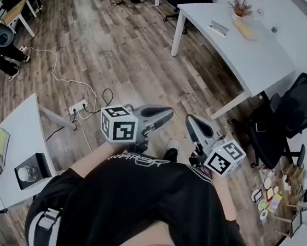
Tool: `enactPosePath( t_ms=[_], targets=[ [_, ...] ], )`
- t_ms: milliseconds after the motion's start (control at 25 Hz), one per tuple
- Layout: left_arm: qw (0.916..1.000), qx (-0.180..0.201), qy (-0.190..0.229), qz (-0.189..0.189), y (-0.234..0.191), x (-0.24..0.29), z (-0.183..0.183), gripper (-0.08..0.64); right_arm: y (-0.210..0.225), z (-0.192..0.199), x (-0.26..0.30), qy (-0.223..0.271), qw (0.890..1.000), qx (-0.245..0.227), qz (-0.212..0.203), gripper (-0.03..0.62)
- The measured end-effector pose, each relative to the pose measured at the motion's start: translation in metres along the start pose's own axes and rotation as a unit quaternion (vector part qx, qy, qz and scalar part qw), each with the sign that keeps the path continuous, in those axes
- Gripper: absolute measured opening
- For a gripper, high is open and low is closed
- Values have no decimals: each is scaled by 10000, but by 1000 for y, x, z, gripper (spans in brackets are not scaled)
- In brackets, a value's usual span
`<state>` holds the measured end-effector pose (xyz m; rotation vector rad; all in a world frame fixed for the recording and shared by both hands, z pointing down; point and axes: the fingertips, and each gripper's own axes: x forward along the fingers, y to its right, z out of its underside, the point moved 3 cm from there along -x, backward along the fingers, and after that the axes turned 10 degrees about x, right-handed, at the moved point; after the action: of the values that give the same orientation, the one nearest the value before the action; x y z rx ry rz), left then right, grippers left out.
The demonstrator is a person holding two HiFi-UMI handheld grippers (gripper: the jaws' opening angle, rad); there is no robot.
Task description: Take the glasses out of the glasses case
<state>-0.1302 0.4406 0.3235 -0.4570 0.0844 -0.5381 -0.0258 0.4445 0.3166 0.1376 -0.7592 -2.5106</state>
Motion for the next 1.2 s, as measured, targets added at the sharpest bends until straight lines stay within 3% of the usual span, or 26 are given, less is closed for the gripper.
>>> enactPosePath(
  t_ms=[360,800,1200],
  targets=[
    [9998,-177,-79,-101,-43,55,-14,6,70,-30,10,-8,9995,315,36,8],
    [9987,-418,-181,-219,-119,181,-42,6,201,-100,15,23,9984,554,78,8],
    [9991,-212,-107,-349,-143,273,-84,6,279,-172,5,111,9987,489,-127,8]
  ],
)
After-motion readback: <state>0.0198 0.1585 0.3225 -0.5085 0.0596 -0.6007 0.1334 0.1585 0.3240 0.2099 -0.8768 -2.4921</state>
